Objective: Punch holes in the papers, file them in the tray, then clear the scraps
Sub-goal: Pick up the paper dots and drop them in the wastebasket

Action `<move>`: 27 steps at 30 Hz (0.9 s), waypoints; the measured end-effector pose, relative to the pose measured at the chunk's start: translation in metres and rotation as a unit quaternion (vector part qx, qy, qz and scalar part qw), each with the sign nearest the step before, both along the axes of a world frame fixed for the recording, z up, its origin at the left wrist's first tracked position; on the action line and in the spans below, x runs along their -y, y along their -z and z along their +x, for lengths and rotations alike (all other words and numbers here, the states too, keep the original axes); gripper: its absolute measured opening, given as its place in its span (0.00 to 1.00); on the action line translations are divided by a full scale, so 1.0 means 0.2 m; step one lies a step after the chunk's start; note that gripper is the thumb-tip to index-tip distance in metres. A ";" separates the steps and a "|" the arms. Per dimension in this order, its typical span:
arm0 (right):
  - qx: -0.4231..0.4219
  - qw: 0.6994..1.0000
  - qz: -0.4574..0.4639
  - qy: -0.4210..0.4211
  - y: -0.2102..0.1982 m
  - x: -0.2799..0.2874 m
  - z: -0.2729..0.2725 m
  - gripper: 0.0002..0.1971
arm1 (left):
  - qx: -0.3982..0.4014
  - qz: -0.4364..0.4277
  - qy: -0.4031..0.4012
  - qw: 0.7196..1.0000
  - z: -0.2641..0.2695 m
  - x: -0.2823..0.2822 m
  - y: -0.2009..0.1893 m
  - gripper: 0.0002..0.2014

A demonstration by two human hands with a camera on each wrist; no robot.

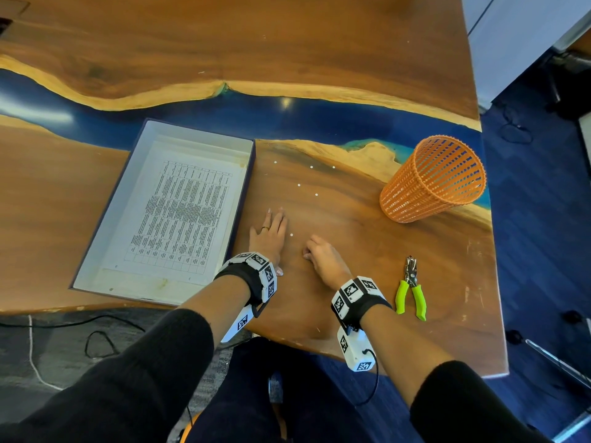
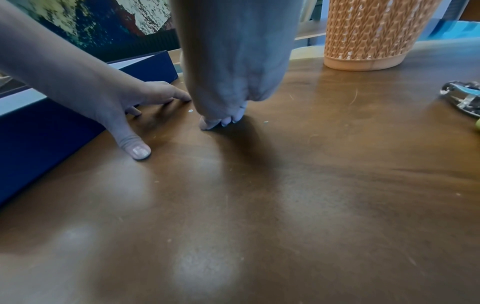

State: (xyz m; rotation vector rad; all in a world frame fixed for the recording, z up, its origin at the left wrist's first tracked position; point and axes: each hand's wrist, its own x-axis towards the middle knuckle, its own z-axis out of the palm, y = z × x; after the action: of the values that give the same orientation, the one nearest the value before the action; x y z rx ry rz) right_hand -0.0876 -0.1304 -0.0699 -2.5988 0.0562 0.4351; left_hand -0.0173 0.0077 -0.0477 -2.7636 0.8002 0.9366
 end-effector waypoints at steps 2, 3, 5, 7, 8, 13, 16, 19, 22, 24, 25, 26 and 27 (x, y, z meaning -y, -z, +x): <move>-0.001 1.000 -0.007 0.000 0.01 0.00 0.00 0.04 | 0.000 0.002 0.001 1.000 0.00 0.00 0.00 0.67; -0.002 1.000 -0.010 -0.001 0.01 -0.01 -0.01 0.04 | 0.001 0.003 0.001 1.000 0.00 0.00 0.00 0.67; 0.001 1.000 -0.010 -0.005 0.01 -0.01 -0.01 0.04 | 0.003 0.001 0.002 1.000 0.00 0.00 0.00 0.67; 0.000 1.000 -0.007 -0.004 0.02 -0.01 -0.01 0.04 | 0.005 -0.001 0.002 1.000 0.00 0.00 0.00 0.67; 0.002 1.000 -0.002 0.000 0.02 0.00 -0.02 0.04 | 0.006 -0.001 0.002 1.000 0.00 0.00 0.00 0.67; 0.016 0.998 0.051 0.041 0.01 0.02 -0.05 0.03 | 0.007 0.001 0.001 1.000 0.00 0.00 0.00 0.68; 0.023 0.996 0.071 0.050 0.00 0.03 -0.07 0.04 | 0.008 -0.001 -0.001 1.000 -0.01 0.01 0.00 0.67; 0.034 0.995 0.076 0.046 0.00 0.03 -0.07 0.03 | 0.008 0.000 -0.001 1.000 -0.01 0.01 0.01 0.67; 0.032 0.996 0.066 0.042 -0.01 0.04 -0.07 0.04 | 0.003 0.001 -0.002 1.000 0.00 0.01 0.01 0.67; 0.024 0.998 0.049 0.039 -0.02 0.03 -0.06 0.04 | 0.003 0.002 -0.002 1.000 0.00 0.01 0.00 0.67; 0.019 0.998 0.039 0.035 -0.02 0.03 -0.06 0.04 | 0.003 0.002 -0.002 1.000 0.00 0.01 0.01 0.67; 0.016 0.999 0.028 0.032 -0.02 0.03 -0.05 0.05 | 0.003 0.003 -0.002 1.000 0.00 0.01 0.01 0.67; 0.013 0.999 0.019 0.029 -0.03 0.02 -0.04 0.05 | 0.002 0.005 -0.002 1.000 0.00 0.01 0.01 0.67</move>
State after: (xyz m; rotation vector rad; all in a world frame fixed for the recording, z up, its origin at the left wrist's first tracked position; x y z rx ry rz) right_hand -0.0961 -0.1354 -0.0643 -2.5573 0.1116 0.3783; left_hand -0.0178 0.0053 -0.0495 -2.7596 0.7880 0.9327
